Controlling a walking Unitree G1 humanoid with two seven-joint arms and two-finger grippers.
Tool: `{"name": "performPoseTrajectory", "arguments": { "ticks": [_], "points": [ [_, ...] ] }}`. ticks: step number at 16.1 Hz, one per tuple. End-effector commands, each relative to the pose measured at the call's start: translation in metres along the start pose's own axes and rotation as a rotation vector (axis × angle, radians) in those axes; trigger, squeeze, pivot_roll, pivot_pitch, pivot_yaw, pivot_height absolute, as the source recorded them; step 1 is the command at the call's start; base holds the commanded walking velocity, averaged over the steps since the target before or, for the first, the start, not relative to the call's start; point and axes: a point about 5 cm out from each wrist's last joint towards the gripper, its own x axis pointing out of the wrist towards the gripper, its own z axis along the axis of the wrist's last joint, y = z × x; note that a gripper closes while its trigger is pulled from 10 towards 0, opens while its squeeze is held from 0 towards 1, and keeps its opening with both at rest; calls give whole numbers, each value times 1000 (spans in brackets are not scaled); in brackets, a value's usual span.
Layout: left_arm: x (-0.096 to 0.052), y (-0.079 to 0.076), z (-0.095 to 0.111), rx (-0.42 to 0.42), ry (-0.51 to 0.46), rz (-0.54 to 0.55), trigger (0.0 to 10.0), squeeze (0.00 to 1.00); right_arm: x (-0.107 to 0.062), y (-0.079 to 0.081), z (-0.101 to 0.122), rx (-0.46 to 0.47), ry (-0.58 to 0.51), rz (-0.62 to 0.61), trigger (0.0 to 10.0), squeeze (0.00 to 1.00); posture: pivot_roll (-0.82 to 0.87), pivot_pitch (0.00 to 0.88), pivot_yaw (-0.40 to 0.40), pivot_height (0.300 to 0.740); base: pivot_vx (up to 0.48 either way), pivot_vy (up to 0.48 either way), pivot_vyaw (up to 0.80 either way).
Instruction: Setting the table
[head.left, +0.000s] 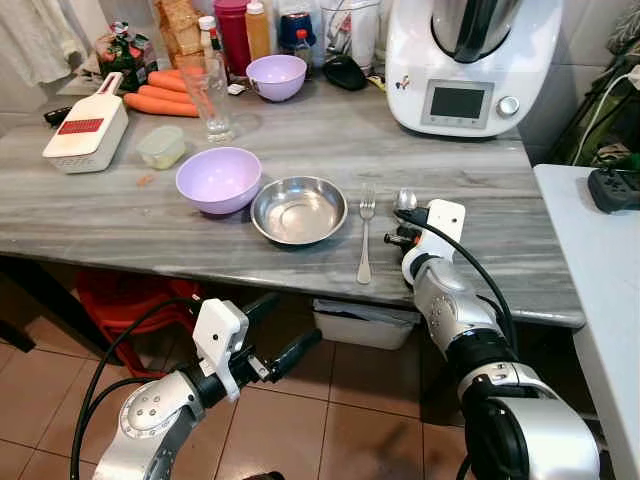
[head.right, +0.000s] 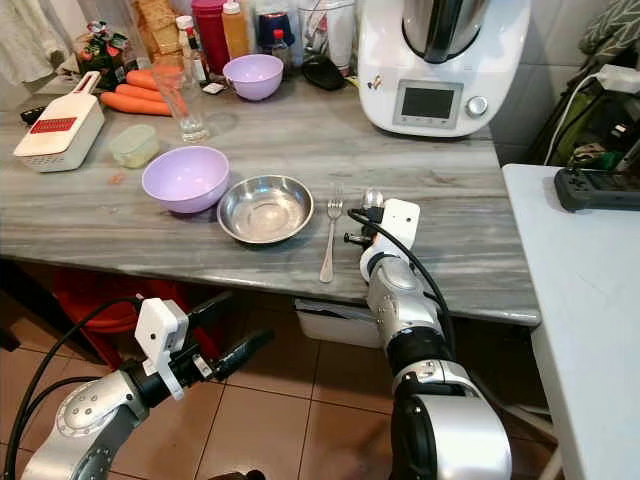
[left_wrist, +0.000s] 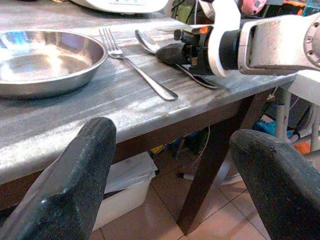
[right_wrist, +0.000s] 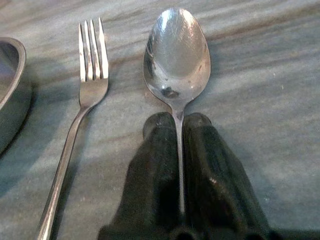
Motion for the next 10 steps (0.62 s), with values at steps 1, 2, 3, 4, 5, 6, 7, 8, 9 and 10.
{"name": "performPoseTrajectory", "arguments": {
  "ticks": [1, 2, 3, 4, 5, 6, 7, 8, 9, 10],
  "points": [
    [-2, -1, 3, 8, 3, -15, 10000, 0, 1, 1, 0, 4, 8, 4, 10000, 1000, 53, 135, 53, 740, 0, 0, 0],
    [-2, -1, 3, 7, 3, -16, 10000, 0, 1, 1, -1, 4, 8, 5, 10000, 1000, 53, 135, 53, 740, 0, 0, 0],
    [-3, -1, 3, 6, 3, -17, 10000, 0, 1, 1, 0, 1, 5, 6, 10000, 1000, 53, 135, 53, 740, 0, 0, 0],
    [-2, -1, 3, 4, 4, -17, 10000, 0, 1, 1, 0, -1, 2, 10, 10000, 1000, 55, 130, 52, 740, 0, 0, 0],
    [-2, -1, 3, 4, 4, -18, 10000, 0, 1, 2, 0, -4, -2, 12, 10000, 1000, 55, 130, 52, 740, 0, 0, 0],
    [-2, -1, 3, 4, 4, -18, 10000, 0, 2, 2, 0, -5, -4, 13, 10000, 1000, 54, 127, 51, 740, 0, 0, 0],
    [-1, 0, 3, 4, 3, -18, 10000, 0, 2, 2, 1, -9, -16, 11, 10000, 1000, 52, 123, 49, 740, 0, 0, 0],
    [0, 0, 3, 3, 2, -17, 10000, 0, 2, 2, 3, -11, -26, 12, 10000, 1000, 49, 119, 47, 740, 0, 0, 0],
    [2, 1, 2, 3, -1, -17, 10000, 0, 2, 2, 8, -7, -49, 10, 10000, 1000, 45, 109, 44, 740, 0, 0, 0],
    [4, 2, 2, 3, -6, -16, 10000, 0, 2, 2, 13, -3, -71, 14, 10000, 1000, 41, 100, 43, 740, 0, 0, 0]
  ]
}}
